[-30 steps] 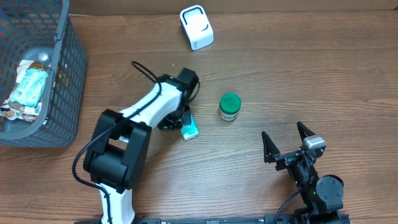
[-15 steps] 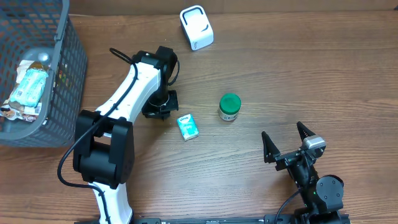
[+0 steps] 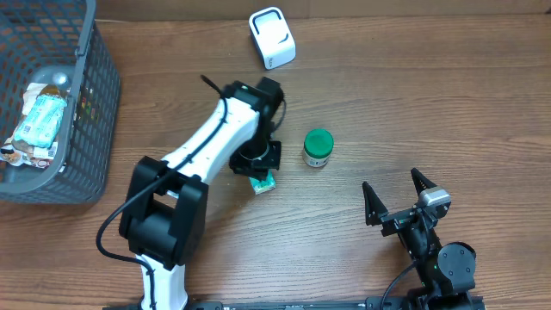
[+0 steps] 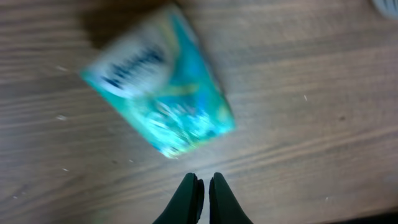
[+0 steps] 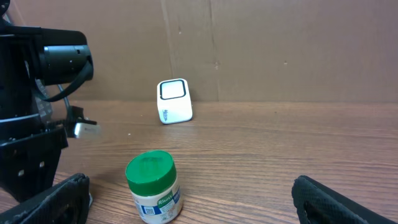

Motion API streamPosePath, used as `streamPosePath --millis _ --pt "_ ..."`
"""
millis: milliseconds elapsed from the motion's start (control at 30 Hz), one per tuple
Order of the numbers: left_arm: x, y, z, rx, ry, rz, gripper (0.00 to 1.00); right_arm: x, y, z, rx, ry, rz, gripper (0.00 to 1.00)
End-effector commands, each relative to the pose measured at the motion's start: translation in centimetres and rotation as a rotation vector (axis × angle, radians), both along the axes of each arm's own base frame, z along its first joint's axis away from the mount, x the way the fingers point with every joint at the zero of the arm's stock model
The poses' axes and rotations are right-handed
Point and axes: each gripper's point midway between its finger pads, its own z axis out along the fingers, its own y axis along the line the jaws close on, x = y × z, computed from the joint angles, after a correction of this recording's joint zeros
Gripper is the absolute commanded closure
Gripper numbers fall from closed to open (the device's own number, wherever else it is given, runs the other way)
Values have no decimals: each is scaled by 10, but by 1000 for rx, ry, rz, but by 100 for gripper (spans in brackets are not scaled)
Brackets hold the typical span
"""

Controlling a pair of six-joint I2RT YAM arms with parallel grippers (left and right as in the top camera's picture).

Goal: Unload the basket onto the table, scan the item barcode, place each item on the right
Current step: 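Lower the left gripper over the teal Kleenex tissue pack, then close the left gripper on the Kleenex tissue pack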

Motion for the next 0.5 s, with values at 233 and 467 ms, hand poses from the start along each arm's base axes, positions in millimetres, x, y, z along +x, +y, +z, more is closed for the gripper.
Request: streamPosePath --millis 233,467 --pt "-18 -15 -18 75 -38 -60 96 0 0 -2 -5 -3 -2 0" --pt "-9 -1 -23 158 -94 -78 96 0 0 -2 -4 -3 -2 0"
